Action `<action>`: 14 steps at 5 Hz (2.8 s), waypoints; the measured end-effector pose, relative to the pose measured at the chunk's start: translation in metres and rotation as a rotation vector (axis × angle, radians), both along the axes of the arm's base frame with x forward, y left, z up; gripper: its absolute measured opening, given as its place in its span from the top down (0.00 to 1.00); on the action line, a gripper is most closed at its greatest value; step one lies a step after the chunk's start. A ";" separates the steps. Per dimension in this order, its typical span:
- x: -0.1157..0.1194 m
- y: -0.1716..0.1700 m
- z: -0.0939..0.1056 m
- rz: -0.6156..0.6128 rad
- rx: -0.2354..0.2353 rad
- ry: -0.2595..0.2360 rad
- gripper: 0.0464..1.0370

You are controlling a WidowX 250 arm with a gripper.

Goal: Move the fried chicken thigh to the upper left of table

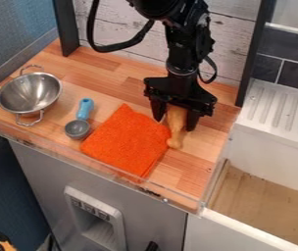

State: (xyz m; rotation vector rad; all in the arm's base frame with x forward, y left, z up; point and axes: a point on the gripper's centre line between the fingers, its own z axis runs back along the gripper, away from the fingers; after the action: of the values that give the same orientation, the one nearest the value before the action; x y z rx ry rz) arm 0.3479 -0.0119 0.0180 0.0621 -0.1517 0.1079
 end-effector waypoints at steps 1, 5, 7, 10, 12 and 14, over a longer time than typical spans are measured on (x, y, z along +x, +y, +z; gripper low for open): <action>-0.001 0.001 0.018 -0.003 -0.026 -0.026 0.23; 0.023 0.096 0.052 0.567 -0.225 -0.177 0.23; 0.037 0.146 0.039 0.732 -0.193 -0.156 0.23; 0.051 0.203 0.016 0.843 -0.161 -0.138 0.23; 0.049 0.207 0.008 0.837 -0.173 -0.081 0.03; 0.039 0.212 0.015 0.833 -0.046 -0.012 0.04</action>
State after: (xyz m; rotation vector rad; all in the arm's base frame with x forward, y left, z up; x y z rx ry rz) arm 0.3871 0.2006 0.0326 0.0752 -0.1272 0.9425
